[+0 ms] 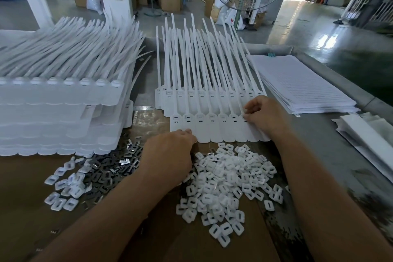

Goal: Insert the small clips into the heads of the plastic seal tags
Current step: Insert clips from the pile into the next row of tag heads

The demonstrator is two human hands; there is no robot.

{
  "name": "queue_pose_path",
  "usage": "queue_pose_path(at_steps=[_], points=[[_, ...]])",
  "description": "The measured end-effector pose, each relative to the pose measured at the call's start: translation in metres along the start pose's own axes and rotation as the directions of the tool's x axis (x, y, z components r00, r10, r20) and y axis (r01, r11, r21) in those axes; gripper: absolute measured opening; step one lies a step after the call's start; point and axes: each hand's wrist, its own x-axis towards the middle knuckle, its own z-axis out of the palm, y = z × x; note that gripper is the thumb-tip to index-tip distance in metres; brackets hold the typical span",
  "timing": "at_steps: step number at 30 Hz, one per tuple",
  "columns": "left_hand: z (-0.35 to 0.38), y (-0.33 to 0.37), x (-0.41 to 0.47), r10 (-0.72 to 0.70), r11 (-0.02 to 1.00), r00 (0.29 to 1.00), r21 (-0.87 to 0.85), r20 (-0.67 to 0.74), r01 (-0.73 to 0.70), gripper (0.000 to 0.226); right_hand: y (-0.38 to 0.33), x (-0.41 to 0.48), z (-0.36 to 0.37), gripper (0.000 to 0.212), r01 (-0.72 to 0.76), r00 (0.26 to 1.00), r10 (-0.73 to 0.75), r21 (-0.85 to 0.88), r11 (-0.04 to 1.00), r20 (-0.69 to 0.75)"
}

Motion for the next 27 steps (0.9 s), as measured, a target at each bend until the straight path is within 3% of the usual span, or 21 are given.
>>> queue_pose_path(at_steps=[6, 13, 15, 17, 21, 27], points=[[0.0, 0.0, 0.0, 0.001, 1.0, 1.0, -0.004, -0.008, -0.001, 0.045, 0.001, -0.002, 0.001, 0.026, -0.002, 1.0, 0.002, 0.001, 1.0, -0.016], [-0.002, -0.003, -0.001, -0.003, 1.0, 1.0, -0.029, -0.016, 0.003, 0.048, -0.01, -0.012, -0.02, 0.009, 0.029, 0.999, -0.031, 0.061, 0.998, 0.035], [-0.002, -0.003, -0.001, 0.001, 1.0, 1.0, -0.028, -0.022, -0.001, 0.048, -0.016, -0.019, -0.033, 0.01, 0.066, 0.991, -0.067, 0.013, 0.998, 0.115], [-0.002, -0.002, -0.002, 0.002, 1.0, 1.0, -0.026, -0.026, -0.002, 0.047, -0.024, -0.028, -0.042, 0.012, 0.08, 0.952, -0.077, 0.002, 0.997, 0.296], [-0.001, -0.002, -0.001, -0.007, 0.999, 1.0, -0.032, -0.03, 0.006, 0.047, -0.033, -0.037, -0.042, 0.013, 0.129, 0.763, -0.036, -0.097, 0.987, 0.646], [-0.002, 0.0, -0.001, -0.016, 0.999, 0.999, -0.032, -0.027, 0.015, 0.048, -0.034, -0.037, -0.035, 0.016, 0.177, 0.739, -0.015, -0.173, 0.969, 0.673]])
